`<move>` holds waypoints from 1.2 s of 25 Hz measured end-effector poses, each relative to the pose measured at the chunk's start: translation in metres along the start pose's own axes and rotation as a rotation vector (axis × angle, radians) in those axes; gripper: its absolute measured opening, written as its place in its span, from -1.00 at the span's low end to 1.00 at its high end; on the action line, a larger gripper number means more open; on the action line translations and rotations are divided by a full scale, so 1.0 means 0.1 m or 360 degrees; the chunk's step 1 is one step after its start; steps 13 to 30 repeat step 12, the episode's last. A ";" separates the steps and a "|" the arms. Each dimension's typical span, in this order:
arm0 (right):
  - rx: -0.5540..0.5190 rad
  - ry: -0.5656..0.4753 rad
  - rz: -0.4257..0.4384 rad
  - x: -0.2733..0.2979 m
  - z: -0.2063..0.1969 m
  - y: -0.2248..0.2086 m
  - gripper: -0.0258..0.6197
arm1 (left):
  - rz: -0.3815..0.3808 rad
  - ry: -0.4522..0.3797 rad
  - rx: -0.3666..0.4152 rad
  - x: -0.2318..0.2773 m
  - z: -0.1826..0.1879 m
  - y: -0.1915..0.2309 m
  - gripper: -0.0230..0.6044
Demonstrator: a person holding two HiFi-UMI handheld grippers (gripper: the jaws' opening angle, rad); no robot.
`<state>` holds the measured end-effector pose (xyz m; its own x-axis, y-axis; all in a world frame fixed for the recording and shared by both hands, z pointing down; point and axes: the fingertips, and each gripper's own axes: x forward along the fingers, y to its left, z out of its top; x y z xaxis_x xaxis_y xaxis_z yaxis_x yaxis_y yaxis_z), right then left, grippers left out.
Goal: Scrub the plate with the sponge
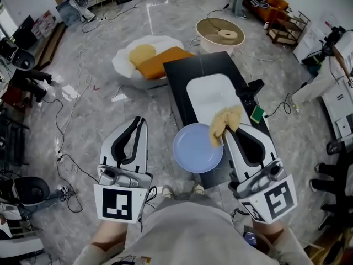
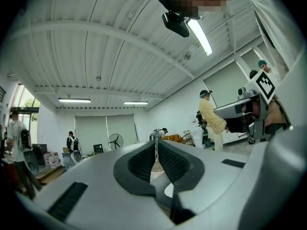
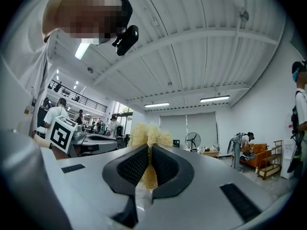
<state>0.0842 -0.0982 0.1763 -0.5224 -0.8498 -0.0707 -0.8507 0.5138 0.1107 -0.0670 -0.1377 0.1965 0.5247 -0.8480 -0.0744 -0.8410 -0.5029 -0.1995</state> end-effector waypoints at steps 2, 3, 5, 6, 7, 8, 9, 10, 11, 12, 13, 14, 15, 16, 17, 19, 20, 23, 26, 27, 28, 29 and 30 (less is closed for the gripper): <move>0.0003 0.0004 -0.0006 -0.01 0.00 -0.03 -0.77 | 0.0002 0.0005 -0.0006 0.00 0.00 -0.01 -0.81; 0.0004 0.0006 -0.0006 -0.01 -0.01 -0.04 -0.77 | 0.0004 0.0009 -0.0007 0.01 0.00 -0.01 -0.81; 0.0004 0.0009 0.0001 -0.02 -0.01 -0.05 -0.77 | 0.0008 0.0015 -0.0002 0.01 -0.01 -0.02 -0.81; 0.0003 0.0011 0.0002 -0.02 -0.01 -0.06 -0.77 | 0.0010 0.0016 -0.0002 0.02 0.00 -0.02 -0.81; 0.0002 0.0011 0.0002 -0.03 -0.01 -0.06 -0.77 | 0.0010 0.0015 -0.0008 0.02 0.00 -0.03 -0.81; 0.0000 0.0012 -0.0001 -0.04 -0.01 -0.07 -0.77 | 0.0007 0.0012 -0.0016 0.02 0.00 -0.05 -0.81; -0.0001 0.0014 -0.0005 -0.06 -0.01 -0.07 -0.77 | 0.0002 0.0011 -0.0026 0.02 0.01 -0.07 -0.81; -0.0002 0.0016 -0.0009 -0.07 -0.01 -0.08 -0.77 | -0.0004 0.0011 -0.0036 0.02 0.01 -0.09 -0.81; -0.0003 0.0019 -0.0012 -0.09 -0.02 -0.09 -0.77 | -0.0010 0.0013 -0.0045 0.02 0.00 -0.11 -0.81; -0.0003 0.0021 -0.0015 -0.10 -0.02 -0.10 -0.77 | -0.0015 0.0016 -0.0053 0.02 0.00 -0.13 -0.81; -0.0003 0.0021 -0.0015 -0.10 -0.02 -0.10 -0.77 | -0.0015 0.0016 -0.0053 0.02 0.00 -0.13 -0.81; -0.0003 0.0021 -0.0015 -0.10 -0.02 -0.10 -0.77 | -0.0015 0.0016 -0.0053 0.02 0.00 -0.13 -0.81; -0.0003 0.0021 -0.0015 -0.10 -0.02 -0.10 -0.77 | -0.0015 0.0016 -0.0053 0.02 0.00 -0.13 -0.81; -0.0003 0.0021 -0.0015 -0.10 -0.02 -0.10 -0.77 | -0.0015 0.0016 -0.0053 0.02 0.00 -0.13 -0.81; -0.0003 0.0021 -0.0015 -0.10 -0.02 -0.10 -0.77 | -0.0015 0.0016 -0.0053 0.02 0.00 -0.13 -0.81; -0.0003 0.0021 -0.0015 -0.10 -0.02 -0.10 -0.77 | -0.0015 0.0016 -0.0053 0.02 0.00 -0.13 -0.81; -0.0003 0.0021 -0.0015 -0.10 -0.02 -0.10 -0.77 | -0.0015 0.0016 -0.0053 0.02 0.00 -0.13 -0.81; -0.0003 0.0021 -0.0015 -0.10 -0.02 -0.10 -0.77 | -0.0015 0.0016 -0.0053 0.02 0.00 -0.13 -0.81; -0.0003 0.0021 -0.0015 -0.10 -0.02 -0.10 -0.77 | -0.0015 0.0016 -0.0053 0.02 0.00 -0.13 -0.81; -0.0003 0.0021 -0.0015 -0.10 -0.02 -0.10 -0.77 | -0.0015 0.0016 -0.0053 0.02 0.00 -0.13 -0.81; -0.0003 0.0021 -0.0015 -0.10 -0.02 -0.10 -0.77 | -0.0015 0.0016 -0.0053 0.02 0.00 -0.13 -0.81; -0.0003 0.0021 -0.0015 -0.10 -0.02 -0.10 -0.77 | -0.0015 0.0016 -0.0053 0.02 0.00 -0.13 -0.81; -0.0003 0.0021 -0.0015 -0.10 -0.02 -0.10 -0.77 | -0.0015 0.0016 -0.0053 0.02 0.00 -0.13 -0.81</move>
